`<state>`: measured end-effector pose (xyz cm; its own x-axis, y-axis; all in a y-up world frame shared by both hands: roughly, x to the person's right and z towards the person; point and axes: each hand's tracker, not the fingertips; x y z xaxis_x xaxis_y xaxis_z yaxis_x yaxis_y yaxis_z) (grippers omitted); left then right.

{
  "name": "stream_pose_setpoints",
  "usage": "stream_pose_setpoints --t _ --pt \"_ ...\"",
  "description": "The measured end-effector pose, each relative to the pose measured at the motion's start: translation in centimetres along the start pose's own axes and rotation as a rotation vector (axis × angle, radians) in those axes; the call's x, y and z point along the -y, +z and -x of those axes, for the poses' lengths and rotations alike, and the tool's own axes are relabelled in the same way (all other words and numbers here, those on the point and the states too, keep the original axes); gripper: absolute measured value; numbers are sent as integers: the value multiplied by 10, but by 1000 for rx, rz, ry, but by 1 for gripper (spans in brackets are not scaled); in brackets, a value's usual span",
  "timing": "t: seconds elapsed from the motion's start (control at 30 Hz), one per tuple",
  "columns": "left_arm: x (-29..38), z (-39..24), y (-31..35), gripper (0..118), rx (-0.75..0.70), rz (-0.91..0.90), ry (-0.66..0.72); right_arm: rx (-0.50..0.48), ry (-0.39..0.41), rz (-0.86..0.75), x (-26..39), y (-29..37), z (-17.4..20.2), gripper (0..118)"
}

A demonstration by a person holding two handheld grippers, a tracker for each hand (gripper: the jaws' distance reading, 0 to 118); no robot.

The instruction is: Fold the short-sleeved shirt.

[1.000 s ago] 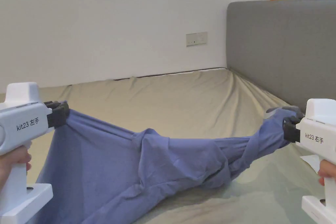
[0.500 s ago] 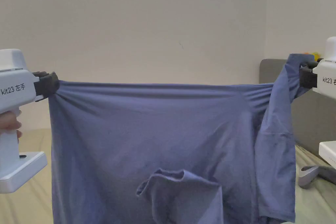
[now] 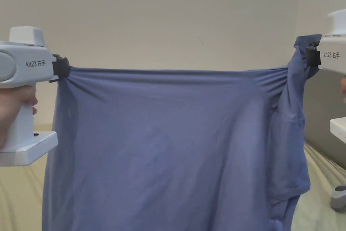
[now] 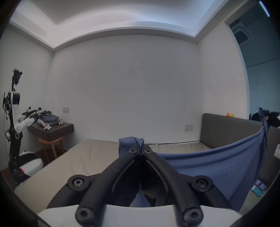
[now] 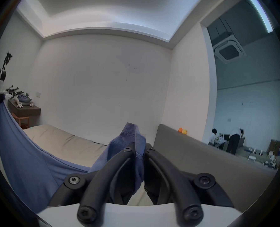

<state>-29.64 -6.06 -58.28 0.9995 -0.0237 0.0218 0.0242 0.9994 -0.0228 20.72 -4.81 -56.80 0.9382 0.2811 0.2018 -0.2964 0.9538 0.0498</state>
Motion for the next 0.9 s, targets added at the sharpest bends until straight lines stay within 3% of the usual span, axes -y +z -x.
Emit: stream_pose_setpoints --t 0.23,0.53,0.83,0.9 --pt "-38 -11 -84 0 -72 -32 -87 67 72 -77 -56 -94 21 7" --pt "-61 -12 -171 0 -134 -99 -109 110 36 -153 -98 -184 34 7" --pt "20 -11 -241 0 -146 8 -81 60 43 -75 -21 -240 75 7" --pt "56 -14 -251 0 -144 63 -103 15 5 -42 14 -244 86 7"
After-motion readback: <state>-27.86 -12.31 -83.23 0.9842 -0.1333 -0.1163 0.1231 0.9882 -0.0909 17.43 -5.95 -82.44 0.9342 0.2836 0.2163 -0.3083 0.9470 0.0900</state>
